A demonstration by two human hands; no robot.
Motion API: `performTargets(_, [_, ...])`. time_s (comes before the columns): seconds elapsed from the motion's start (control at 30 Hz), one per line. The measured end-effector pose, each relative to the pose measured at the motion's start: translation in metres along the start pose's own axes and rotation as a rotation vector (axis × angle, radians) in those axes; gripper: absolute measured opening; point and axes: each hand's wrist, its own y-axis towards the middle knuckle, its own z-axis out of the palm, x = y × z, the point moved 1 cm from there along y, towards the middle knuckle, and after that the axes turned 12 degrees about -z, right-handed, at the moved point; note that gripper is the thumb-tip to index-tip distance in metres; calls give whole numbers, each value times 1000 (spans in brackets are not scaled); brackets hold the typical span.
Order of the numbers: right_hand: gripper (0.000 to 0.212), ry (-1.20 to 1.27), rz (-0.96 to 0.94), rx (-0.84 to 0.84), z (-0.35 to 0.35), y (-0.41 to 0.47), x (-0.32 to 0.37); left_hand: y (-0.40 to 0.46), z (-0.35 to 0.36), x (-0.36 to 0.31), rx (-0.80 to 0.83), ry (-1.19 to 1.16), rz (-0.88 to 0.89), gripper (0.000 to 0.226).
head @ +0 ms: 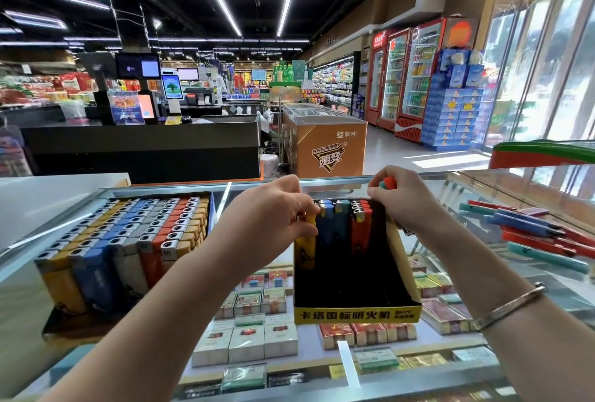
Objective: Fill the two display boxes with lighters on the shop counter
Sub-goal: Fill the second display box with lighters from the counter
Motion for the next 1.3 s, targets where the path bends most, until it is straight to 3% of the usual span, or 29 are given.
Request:
performTargets(0.27, [6, -48, -15, -9, 0, 0, -1, -1, 7, 0, -58, 8, -56, 29])
performTargets(0.63, [6, -71, -15, 23, -1, -1, 0, 1, 8, 8, 128, -24, -80, 28])
performTargets(0.8, [21, -17, -52, -200, -12, 3, 4, 1, 9, 10, 139, -47, -102, 20])
performTargets(0.93, [23, 239, -59, -272, -22, 2, 17, -1, 10, 8, 73, 16, -63, 30])
performTargets(1.1, [31, 721, -42, -60, -10, -7, 29, -3, 13, -1, -89, -39, -29, 45])
performTargets(1.3, [35, 840, -63, 80, 12, -13, 36, -7, 15, -12, -177, -148, -8, 42])
